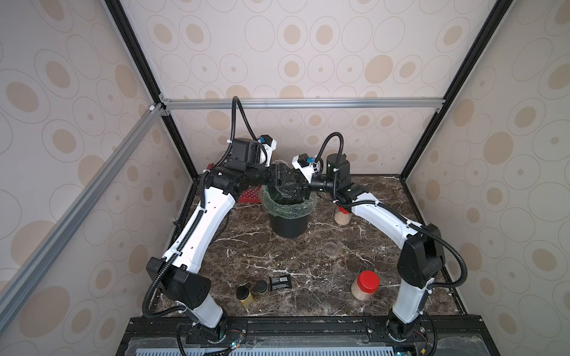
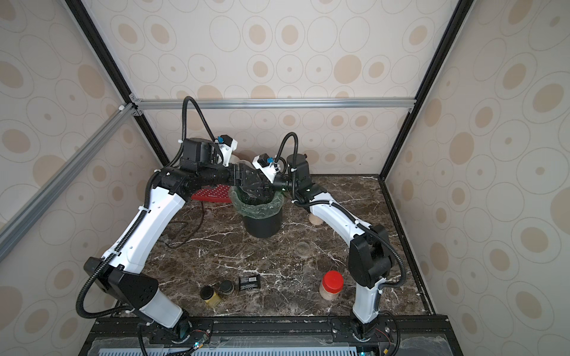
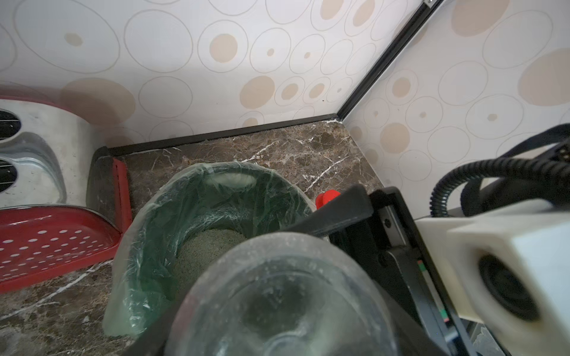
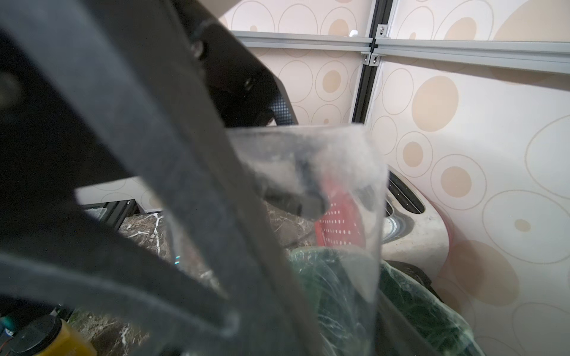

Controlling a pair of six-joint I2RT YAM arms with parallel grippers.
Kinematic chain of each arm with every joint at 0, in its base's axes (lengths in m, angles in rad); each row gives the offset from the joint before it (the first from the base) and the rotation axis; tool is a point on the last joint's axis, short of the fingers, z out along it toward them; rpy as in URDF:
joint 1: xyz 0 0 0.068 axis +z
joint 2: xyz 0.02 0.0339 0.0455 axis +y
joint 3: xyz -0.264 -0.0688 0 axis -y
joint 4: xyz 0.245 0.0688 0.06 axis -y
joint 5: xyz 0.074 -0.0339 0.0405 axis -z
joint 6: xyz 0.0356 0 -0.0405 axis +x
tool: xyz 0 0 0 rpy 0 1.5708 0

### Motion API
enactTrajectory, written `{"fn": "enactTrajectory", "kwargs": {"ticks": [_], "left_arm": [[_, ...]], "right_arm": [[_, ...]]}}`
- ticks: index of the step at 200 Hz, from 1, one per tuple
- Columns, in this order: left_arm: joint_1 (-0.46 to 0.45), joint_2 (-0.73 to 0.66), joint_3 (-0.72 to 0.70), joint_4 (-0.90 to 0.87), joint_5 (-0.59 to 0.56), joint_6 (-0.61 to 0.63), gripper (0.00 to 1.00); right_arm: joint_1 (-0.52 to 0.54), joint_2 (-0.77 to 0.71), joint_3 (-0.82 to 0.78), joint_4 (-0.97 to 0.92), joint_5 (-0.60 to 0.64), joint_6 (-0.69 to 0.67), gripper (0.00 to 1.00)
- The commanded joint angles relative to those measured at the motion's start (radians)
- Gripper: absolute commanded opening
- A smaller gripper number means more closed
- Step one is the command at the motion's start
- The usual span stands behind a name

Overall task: Empty expired oatmeal from jars
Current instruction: Pour the expired oatmeal into the trash bin.

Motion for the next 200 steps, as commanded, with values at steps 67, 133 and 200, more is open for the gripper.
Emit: {"fn": "enactTrajectory", "kwargs": {"ticks": [67, 133, 200], "left_arm": [[-0.001, -0.034, -0.058, 0.200, 0.025, -0.226, 0.53], [0.038, -0.022, -0.113, 0.464, 0.041, -0.619, 0.53], [0.113, -0.054, -0.293, 0.741, 0.113, -0.923, 0.53]], "right_arm": [[-0.002, -0.050, 0.017, 0.033, 0.071, 0.109, 0.83], [-0.018, -0.272, -0.132, -0.058, 0.261, 0.726, 0.82], [-0.114, -0.221, -0.258, 0.341, 0.076, 1.182, 0.79]]}}
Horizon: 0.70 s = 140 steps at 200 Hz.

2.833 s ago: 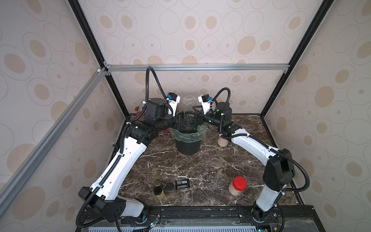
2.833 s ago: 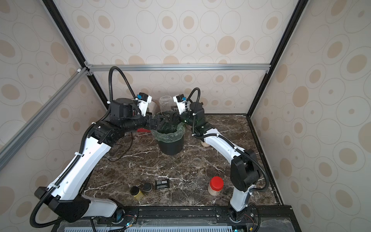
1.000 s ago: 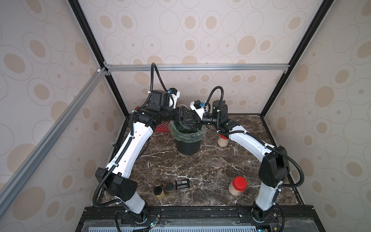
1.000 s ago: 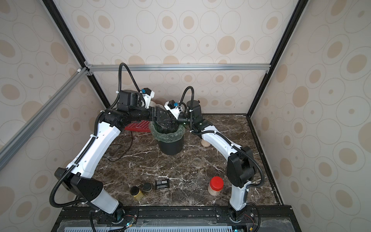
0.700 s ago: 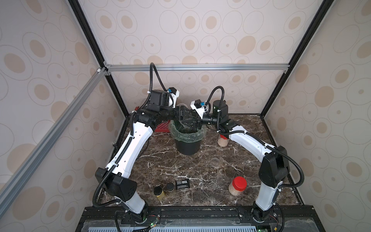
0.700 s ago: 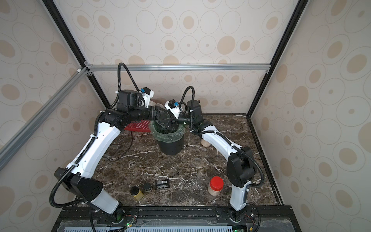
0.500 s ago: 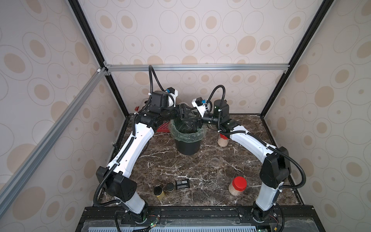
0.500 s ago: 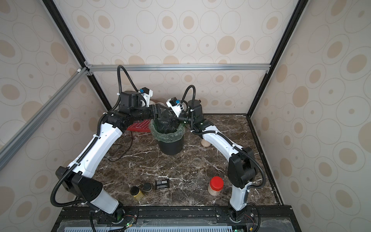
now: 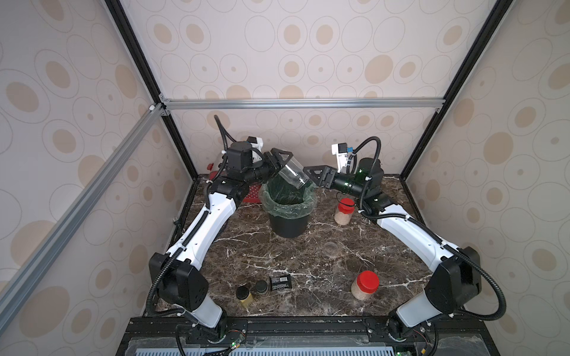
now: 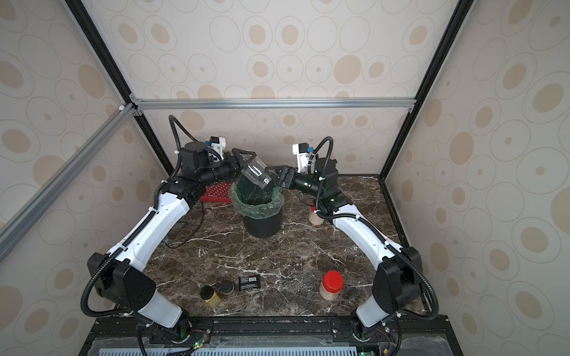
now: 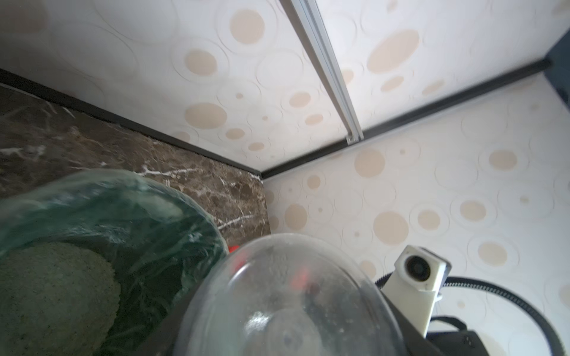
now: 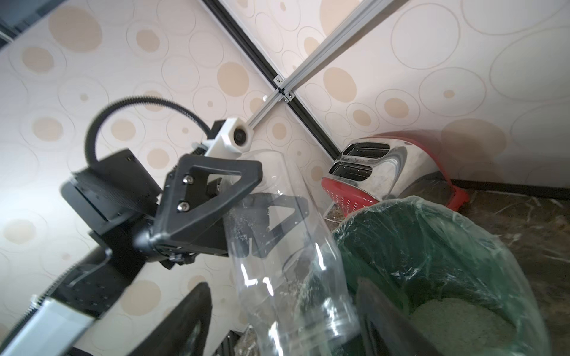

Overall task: Empty expired oatmeal from jars
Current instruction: Pour the expired oatmeal into the trash bin.

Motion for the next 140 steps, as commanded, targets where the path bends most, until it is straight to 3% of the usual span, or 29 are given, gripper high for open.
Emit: {"fn": "enactTrajectory", "kwargs": {"ticks": [1, 52, 88, 140], "left_arm": [[0.029, -0.025, -0.022, 0.170, -0.016, -0.145, 0.53], [0.036, -0.042, -0.063, 0.227, -0.034, -0.211, 0.53], [0.037, -0.040, -0.110, 0.326, -0.020, -0.293, 0.54], [0.037, -0.053, -0.138, 0.366, -0.018, -0.314, 0.55]], "right_arm": [[-0.002, 0.041, 0.007, 0.148, -0.078, 0.209, 0.80], [0.008, 0.089, -0.031, 0.304, -0.029, 0.250, 1.00], [0.041, 0.159, 0.001, 0.391, -0.015, 0.290, 0.99], [0.075, 0.254, 0.103, 0.421, 0.009, 0.304, 0.98]]}}
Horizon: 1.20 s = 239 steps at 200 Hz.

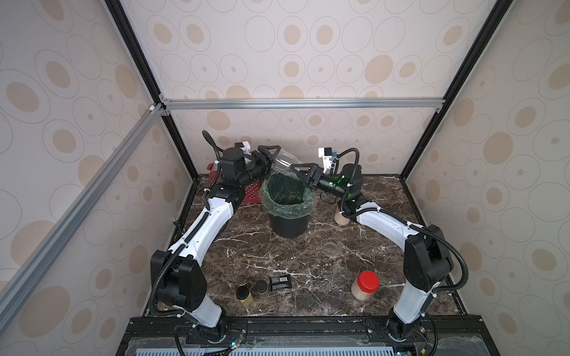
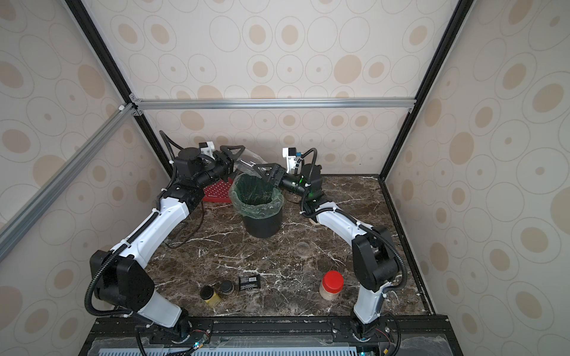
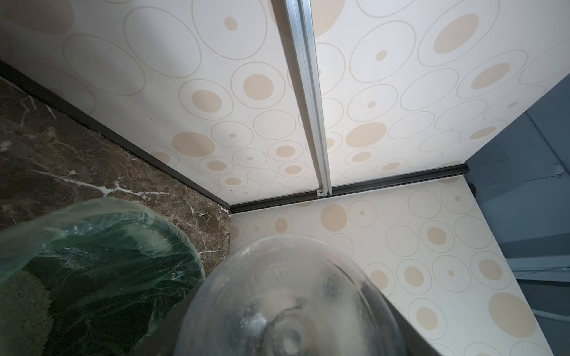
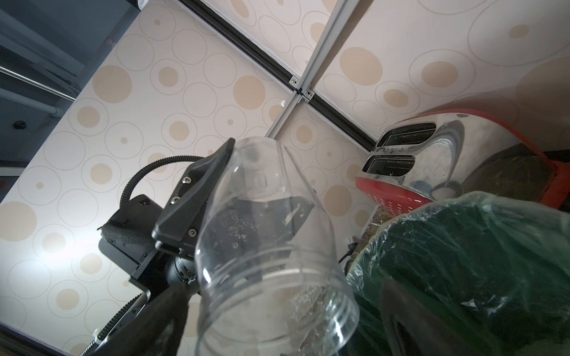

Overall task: Empty expired oatmeal from jars
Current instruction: Pour the expired oatmeal into the trash bin.

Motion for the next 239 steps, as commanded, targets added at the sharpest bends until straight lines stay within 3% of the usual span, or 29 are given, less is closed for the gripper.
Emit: {"fn": "enactTrajectory", "kwargs": {"ticks": [1, 37, 64, 128, 152, 191, 221, 239], "left_arm": [[-0.001, -0.043, 0.001, 0.081, 0.008, -0.037, 0.55], [-0.002, -0.051, -0.010, 0.090, 0.009, -0.039, 0.56], [-0.003, -0.051, -0.018, 0.099, 0.008, -0.042, 0.57], [-0.004, -0.058, -0.032, 0.112, -0.004, -0.036, 0.58], [-0.003, -0.072, -0.041, 0.110, -0.015, -0.027, 0.59], [-0.003, -0.096, -0.046, 0.091, -0.032, 0.001, 0.59], [-0.002, -0.099, -0.044, 0.087, -0.037, 0.006, 0.59], [-0.002, -0.100, -0.046, 0.089, -0.039, 0.007, 0.59]], "right_arm": [[0.012, 0.030, 0.072, 0.085, 0.018, 0.039, 0.99], [0.021, 0.075, 0.140, 0.100, 0.033, 0.040, 1.00], [0.031, 0.092, 0.177, 0.106, 0.027, 0.033, 0.88], [0.038, 0.108, 0.201, 0.105, 0.015, 0.036, 0.72], [0.040, 0.109, 0.199, 0.104, 0.016, 0.043, 0.74], [0.048, 0.107, 0.174, 0.097, -0.005, 0.074, 1.00], [0.047, 0.101, 0.160, 0.090, -0.014, 0.068, 1.00], [0.047, 0.094, 0.150, 0.104, -0.011, 0.060, 0.91]]}}
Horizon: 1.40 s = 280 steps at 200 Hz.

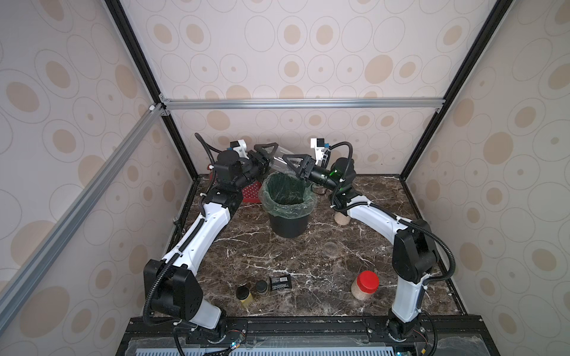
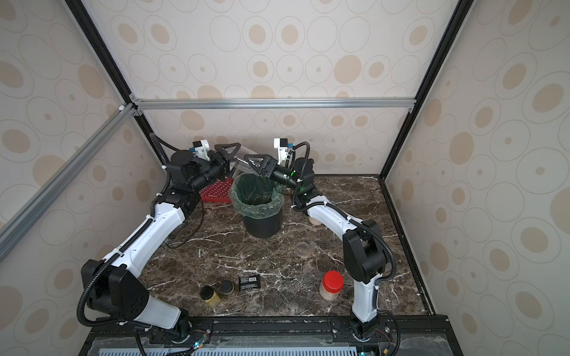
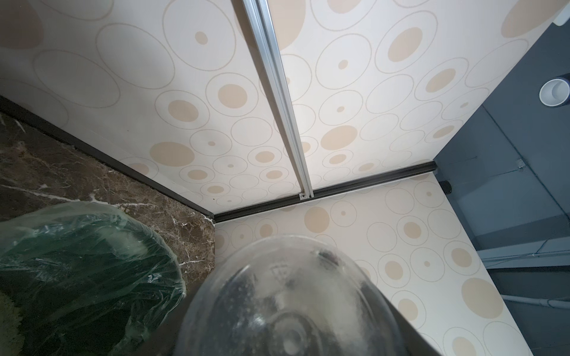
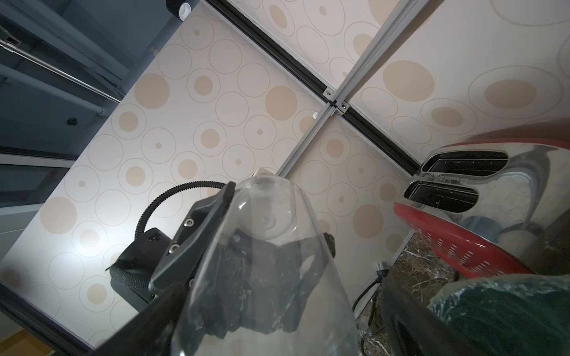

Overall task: Empty expired oatmeal from jars
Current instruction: Pour the expired oatmeal into the trash bin, then place the jar at the center of the board.

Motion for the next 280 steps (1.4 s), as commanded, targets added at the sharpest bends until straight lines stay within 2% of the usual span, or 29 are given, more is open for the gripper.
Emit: {"fn": "enactTrajectory", "kwargs": {"ticks": [1, 47, 63, 84, 104, 127, 145, 176, 200, 218, 238, 280], "left_arm": [[-0.002, -0.026, 0.010, 0.022, -0.008, 0.014, 0.59], [-0.008, -0.035, -0.003, 0.019, -0.016, 0.021, 0.66], [-0.010, -0.038, -0.006, 0.015, -0.016, 0.033, 0.75], [-0.013, -0.051, -0.003, -0.014, -0.018, 0.075, 0.98], [-0.013, -0.078, 0.003, -0.093, -0.001, 0.156, 0.99], [-0.011, -0.158, -0.009, -0.275, -0.002, 0.326, 0.99], [-0.010, -0.242, -0.060, -0.416, -0.055, 0.447, 0.99], [-0.014, -0.314, -0.136, -0.529, -0.068, 0.569, 0.99], [-0.054, -0.310, -0.195, -0.549, -0.030, 0.610, 0.99], [-0.104, -0.285, -0.222, -0.553, -0.033, 0.628, 0.99], [-0.129, -0.264, -0.249, -0.523, -0.029, 0.622, 0.99], [-0.130, -0.238, -0.286, -0.480, -0.027, 0.606, 0.99]], "right_arm": [[0.007, -0.001, -0.016, 0.043, -0.013, 0.011, 0.90], [0.008, 0.006, -0.003, 0.085, -0.022, 0.042, 0.66], [0.006, 0.002, -0.001, 0.084, -0.025, 0.045, 0.61], [0.002, -0.014, 0.001, 0.056, -0.029, 0.041, 0.58], [-0.018, -0.042, 0.016, -0.031, -0.064, 0.027, 0.56], [-0.049, -0.126, 0.001, -0.242, -0.116, -0.067, 0.54], [-0.052, -0.246, -0.025, -0.521, -0.101, -0.259, 0.54], [-0.043, -0.476, -0.081, -1.013, 0.026, -0.566, 0.55], [0.000, -0.618, -0.104, -1.391, 0.200, -0.756, 0.55], [0.036, -0.679, -0.110, -1.605, 0.301, -0.823, 0.56], [0.095, -0.709, -0.123, -1.756, 0.378, -0.863, 0.57], [0.181, -0.606, -0.130, -1.925, 0.463, -0.908, 0.60]]}}
